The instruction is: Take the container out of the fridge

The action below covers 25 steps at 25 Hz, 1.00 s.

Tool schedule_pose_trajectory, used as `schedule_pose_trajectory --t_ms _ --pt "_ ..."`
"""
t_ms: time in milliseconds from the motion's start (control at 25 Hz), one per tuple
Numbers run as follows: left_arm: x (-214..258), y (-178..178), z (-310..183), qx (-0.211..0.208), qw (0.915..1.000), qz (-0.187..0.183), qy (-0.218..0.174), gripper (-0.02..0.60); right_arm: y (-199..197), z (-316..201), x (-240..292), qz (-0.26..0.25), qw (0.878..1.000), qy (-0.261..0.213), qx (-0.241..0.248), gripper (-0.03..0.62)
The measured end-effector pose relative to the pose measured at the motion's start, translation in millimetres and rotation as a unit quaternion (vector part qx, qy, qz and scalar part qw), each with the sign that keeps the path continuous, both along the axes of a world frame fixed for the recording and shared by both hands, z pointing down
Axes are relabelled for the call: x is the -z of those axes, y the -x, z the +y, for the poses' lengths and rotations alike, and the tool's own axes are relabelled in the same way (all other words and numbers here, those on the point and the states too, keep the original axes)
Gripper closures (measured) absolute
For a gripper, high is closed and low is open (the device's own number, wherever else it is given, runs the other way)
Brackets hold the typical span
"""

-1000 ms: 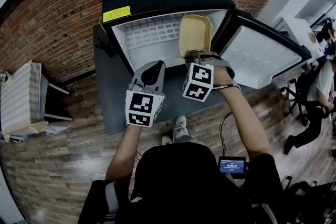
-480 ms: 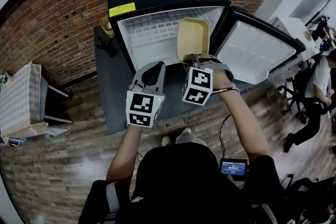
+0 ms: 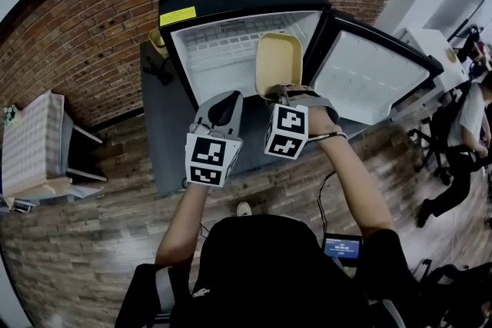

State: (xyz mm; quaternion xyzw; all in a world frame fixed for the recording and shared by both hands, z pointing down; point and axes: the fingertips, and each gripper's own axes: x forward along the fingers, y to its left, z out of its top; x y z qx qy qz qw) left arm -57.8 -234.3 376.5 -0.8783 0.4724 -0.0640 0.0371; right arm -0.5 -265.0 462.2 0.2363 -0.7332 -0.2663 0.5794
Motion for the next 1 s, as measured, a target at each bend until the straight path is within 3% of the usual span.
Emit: schedule_pose_trajectory --t_ms 600,1000 --pt "17 -26 51 0.027 0.9995 0.007 -0.013 0.568 -24 57 7 0.008 1.000 0.008 0.027 0.551" --pt "10 -48 95 0.034 0.9994 -0.008 -0.001 0.568 -49 103 -3 0.013 0.999 0.014 0.039 0.551"
